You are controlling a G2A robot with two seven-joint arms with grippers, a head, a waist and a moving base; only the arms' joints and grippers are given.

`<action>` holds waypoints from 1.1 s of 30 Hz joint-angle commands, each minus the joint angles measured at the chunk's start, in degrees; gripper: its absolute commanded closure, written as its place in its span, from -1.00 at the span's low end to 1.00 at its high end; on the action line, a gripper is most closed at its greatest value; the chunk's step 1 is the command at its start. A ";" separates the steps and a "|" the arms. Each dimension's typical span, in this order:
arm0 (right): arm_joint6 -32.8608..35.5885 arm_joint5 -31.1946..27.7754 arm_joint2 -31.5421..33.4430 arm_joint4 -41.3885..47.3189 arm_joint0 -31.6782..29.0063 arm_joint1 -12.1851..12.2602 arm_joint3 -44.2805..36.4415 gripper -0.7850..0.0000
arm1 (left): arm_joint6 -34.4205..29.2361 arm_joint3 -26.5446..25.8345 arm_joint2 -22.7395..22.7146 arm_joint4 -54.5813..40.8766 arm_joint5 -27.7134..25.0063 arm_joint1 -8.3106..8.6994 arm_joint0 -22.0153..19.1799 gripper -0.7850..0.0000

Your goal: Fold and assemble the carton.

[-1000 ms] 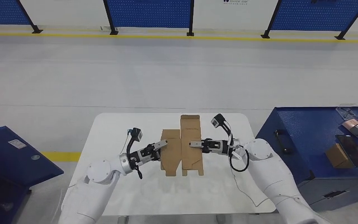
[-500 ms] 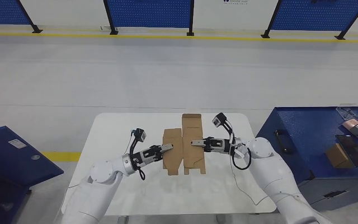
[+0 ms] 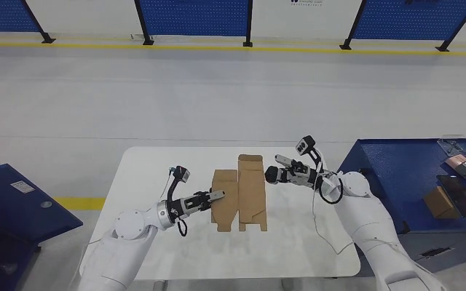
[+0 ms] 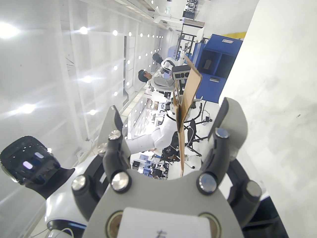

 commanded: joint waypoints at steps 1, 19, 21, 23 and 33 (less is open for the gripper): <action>0.45 -0.09 -0.46 -0.06 0.52 -0.24 0.64 -0.33 | -0.36 -0.40 -0.07 1.25 -2.44 0.16 0.31 1.00; 0.87 -5.58 -2.43 -2.97 0.92 -1.30 0.41 1.00 | 1.73 -0.49 1.09 5.33 -4.26 0.65 0.19 1.00; 0.46 -6.39 -2.12 -3.02 0.77 -1.25 -0.14 1.00 | 1.78 -0.45 1.23 5.41 -4.14 0.69 0.15 1.00; -0.49 -7.62 -1.35 -2.22 0.45 -1.18 -0.70 1.00 | 2.00 -0.47 1.33 5.62 -4.28 0.73 0.07 1.00; -1.43 -9.00 0.39 0.00 -0.82 -0.88 -3.70 1.00 | 2.62 -0.47 -0.20 3.25 -4.52 1.32 0.74 -1.00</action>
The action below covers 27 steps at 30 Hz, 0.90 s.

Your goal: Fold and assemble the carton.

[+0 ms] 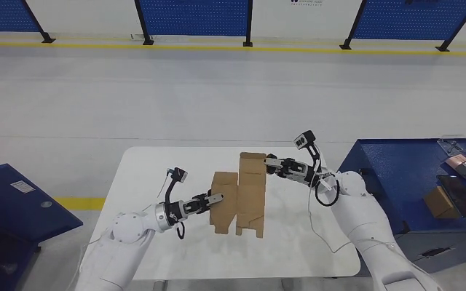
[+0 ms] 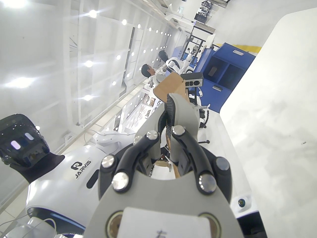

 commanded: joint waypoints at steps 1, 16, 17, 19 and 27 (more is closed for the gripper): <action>0.01 0.01 -0.01 -0.02 0.00 0.00 0.01 1.00 | -0.70 0.09 -0.54 -1.22 0.62 0.19 0.14 -1.00; -8.97 -1.21 3.94 -6.10 -4.12 1.57 -6.72 1.00 | 18.37 1.13 -5.79 5.24 -4.27 0.43 2.19 -1.00; -9.24 -1.14 3.90 -6.16 -4.41 1.56 -7.16 1.00 | 24.20 -0.21 -6.30 14.66 -5.29 0.53 2.63 -1.00; -9.84 -1.06 3.76 -6.43 -4.88 1.53 -7.87 1.00 | 35.63 -5.48 -5.42 32.19 -4.49 0.28 4.71 -1.00; -12.15 -1.42 2.99 -8.46 -5.50 1.32 -9.36 1.00 | 57.68 -16.99 3.72 77.14 4.51 -0.73 10.92 -1.00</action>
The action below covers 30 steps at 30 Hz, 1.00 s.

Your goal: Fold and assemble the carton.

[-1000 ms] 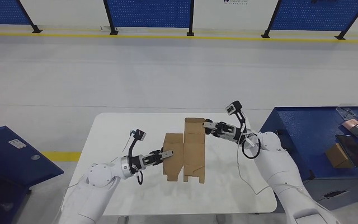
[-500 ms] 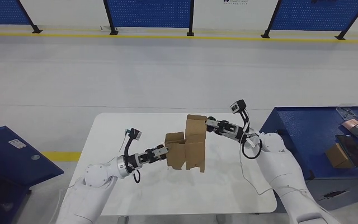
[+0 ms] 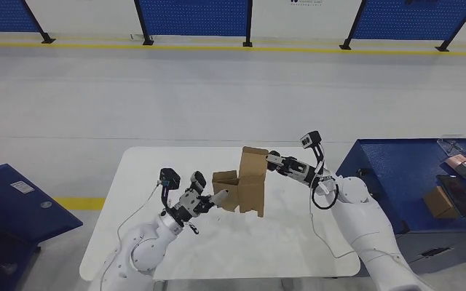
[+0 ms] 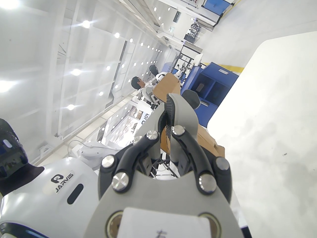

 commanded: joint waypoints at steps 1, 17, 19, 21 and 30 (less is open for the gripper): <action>-0.73 -0.48 -0.05 -1.14 0.02 0.01 -0.16 1.00 | 1.94 -0.63 1.88 12.01 0.31 -0.16 0.53 -1.00; -4.15 -1.74 -1.13 -4.71 -1.25 -0.23 -1.76 1.00 | -4.61 -6.99 3.92 7.40 -11.46 0.68 4.24 -1.00; -4.34 -1.74 -1.65 -4.89 -1.64 -0.36 -2.27 1.00 | -6.09 -7.38 4.50 5.97 -12.13 0.68 4.09 -1.00; -4.40 -1.58 -2.47 -5.16 -2.14 -0.55 -2.86 1.00 | -7.47 -7.54 5.43 5.04 -12.40 0.58 3.51 -1.00; -2.62 0.31 -5.04 -3.71 -3.92 -1.15 -5.11 1.00 | -8.42 -5.58 8.65 4.35 -10.94 -0.16 0.60 -1.00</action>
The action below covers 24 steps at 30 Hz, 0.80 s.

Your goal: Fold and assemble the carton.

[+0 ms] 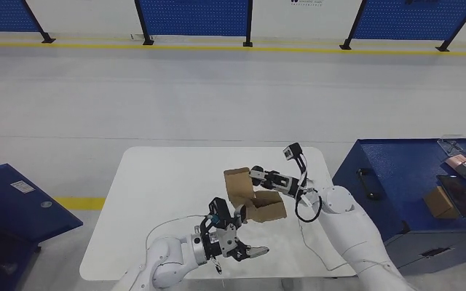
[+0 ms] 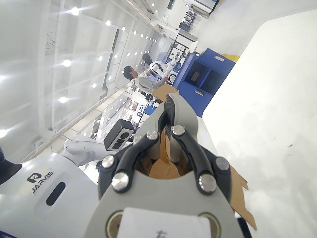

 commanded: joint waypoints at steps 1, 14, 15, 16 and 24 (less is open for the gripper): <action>1.09 0.70 -0.23 1.07 -0.26 -0.06 -0.38 1.00 | 0.26 0.54 0.39 -0.02 0.84 -0.15 -0.49 -1.00; 2.05 4.62 4.27 10.15 1.02 0.31 3.70 1.00 | 2.36 1.46 -0.65 -0.43 2.63 -0.10 -0.54 -1.00; 2.31 4.94 5.06 10.56 1.55 0.46 4.65 1.00 | 2.56 1.40 -1.13 -0.61 2.65 0.01 -0.27 -1.00; 2.18 4.91 5.51 10.62 1.85 0.54 5.21 1.00 | 2.61 1.44 -1.40 -0.76 2.77 0.06 -0.15 -1.00; 2.17 4.85 8.28 11.27 3.38 1.07 7.21 1.00 | 2.60 1.88 -3.66 -2.26 2.66 0.50 0.30 -1.00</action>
